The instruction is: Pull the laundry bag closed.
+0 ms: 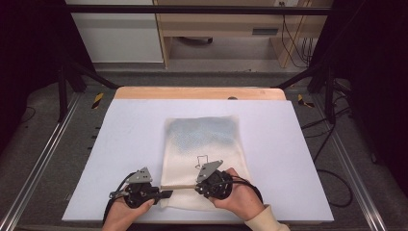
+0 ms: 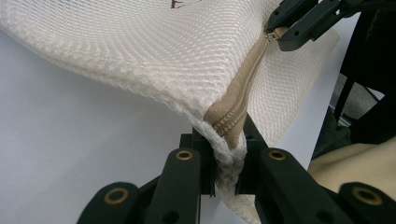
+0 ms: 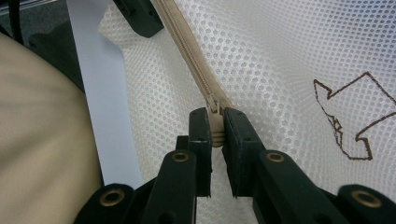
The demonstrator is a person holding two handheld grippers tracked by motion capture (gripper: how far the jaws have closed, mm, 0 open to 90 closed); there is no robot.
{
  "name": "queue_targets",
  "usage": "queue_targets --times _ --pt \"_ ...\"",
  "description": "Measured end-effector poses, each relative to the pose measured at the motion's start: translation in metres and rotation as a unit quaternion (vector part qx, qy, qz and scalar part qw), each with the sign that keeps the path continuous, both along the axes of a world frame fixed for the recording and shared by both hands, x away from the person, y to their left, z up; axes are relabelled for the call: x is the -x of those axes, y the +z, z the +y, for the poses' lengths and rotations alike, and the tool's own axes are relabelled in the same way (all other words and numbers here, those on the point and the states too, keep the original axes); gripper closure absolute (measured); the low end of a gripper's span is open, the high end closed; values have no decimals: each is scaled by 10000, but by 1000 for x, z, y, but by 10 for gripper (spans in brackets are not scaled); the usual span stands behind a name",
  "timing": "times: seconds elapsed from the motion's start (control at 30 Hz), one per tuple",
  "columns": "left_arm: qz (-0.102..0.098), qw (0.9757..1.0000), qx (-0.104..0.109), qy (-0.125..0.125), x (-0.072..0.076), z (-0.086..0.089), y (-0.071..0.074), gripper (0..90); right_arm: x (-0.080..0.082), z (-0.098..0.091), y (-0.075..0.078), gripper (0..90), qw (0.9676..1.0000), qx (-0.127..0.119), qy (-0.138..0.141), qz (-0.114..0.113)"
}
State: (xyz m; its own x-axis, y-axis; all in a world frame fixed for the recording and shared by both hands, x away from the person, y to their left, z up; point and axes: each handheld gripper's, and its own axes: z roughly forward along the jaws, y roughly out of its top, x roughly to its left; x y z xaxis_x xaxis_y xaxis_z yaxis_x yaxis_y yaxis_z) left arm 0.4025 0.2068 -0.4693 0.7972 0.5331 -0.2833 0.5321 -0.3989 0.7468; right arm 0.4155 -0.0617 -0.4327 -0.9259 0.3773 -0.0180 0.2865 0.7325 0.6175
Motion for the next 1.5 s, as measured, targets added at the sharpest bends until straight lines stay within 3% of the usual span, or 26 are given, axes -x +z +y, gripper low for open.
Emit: queue_targets --times 1.5 --pt "34 10000 24 -4 -1 0 -1 818 -1 -21 1 822 9997 -99 -236 21"
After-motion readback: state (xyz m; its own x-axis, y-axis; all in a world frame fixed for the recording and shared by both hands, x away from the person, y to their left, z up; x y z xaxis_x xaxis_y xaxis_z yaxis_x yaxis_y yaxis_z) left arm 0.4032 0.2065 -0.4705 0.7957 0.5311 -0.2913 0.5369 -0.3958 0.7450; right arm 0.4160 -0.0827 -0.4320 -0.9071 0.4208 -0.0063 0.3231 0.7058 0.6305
